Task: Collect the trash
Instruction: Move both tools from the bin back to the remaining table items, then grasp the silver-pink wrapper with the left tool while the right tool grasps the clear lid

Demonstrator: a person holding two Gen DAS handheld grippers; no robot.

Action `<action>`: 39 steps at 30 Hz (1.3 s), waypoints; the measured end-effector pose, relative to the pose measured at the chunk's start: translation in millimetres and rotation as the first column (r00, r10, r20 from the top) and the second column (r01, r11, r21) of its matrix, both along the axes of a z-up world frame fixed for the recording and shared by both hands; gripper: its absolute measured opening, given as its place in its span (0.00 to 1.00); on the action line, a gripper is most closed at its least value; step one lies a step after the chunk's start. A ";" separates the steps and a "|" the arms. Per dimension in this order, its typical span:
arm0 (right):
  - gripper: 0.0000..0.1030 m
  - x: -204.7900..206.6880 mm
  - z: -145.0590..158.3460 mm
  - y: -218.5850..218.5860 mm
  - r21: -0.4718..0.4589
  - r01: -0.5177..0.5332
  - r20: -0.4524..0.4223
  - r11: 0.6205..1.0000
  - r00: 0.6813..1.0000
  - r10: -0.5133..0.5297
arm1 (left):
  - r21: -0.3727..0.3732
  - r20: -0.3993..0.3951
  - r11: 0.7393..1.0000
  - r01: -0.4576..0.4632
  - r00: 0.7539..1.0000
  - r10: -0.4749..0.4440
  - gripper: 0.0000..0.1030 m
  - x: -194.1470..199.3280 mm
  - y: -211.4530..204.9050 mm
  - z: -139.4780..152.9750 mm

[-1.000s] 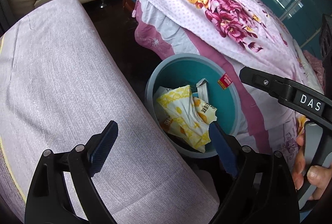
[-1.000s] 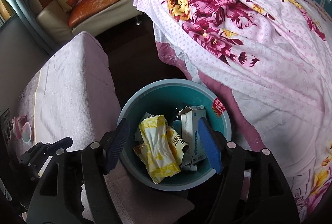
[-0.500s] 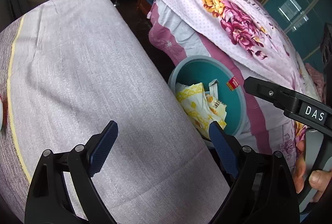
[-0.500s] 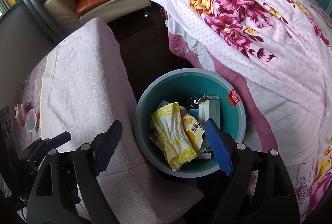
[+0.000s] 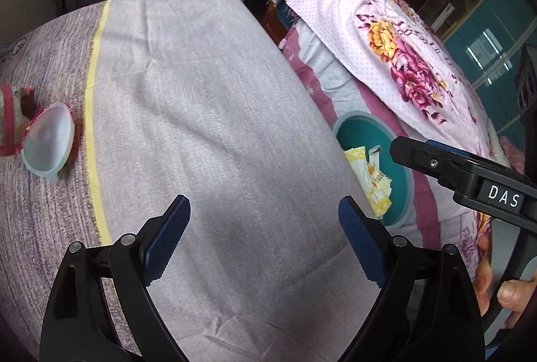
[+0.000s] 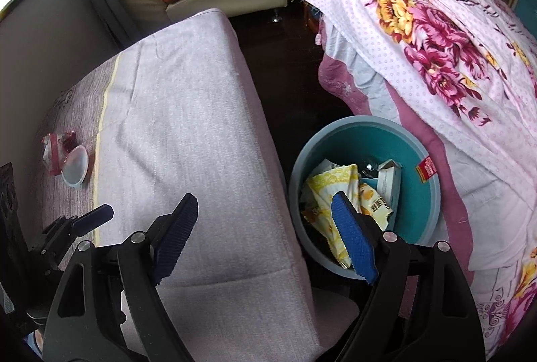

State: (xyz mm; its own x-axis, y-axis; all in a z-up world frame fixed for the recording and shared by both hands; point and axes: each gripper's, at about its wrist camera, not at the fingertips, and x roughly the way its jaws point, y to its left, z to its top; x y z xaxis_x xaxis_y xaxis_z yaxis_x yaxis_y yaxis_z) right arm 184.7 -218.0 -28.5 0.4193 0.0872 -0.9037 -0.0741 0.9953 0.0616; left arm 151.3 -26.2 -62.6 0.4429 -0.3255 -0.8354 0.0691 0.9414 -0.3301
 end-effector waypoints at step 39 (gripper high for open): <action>0.28 56.3 -68.2 271.6 0.125 -0.400 -0.138 0.908 0.899 0.415 | -0.074 -0.008 0.895 -0.439 0.898 0.440 0.88 -51.2 274.8 -22.6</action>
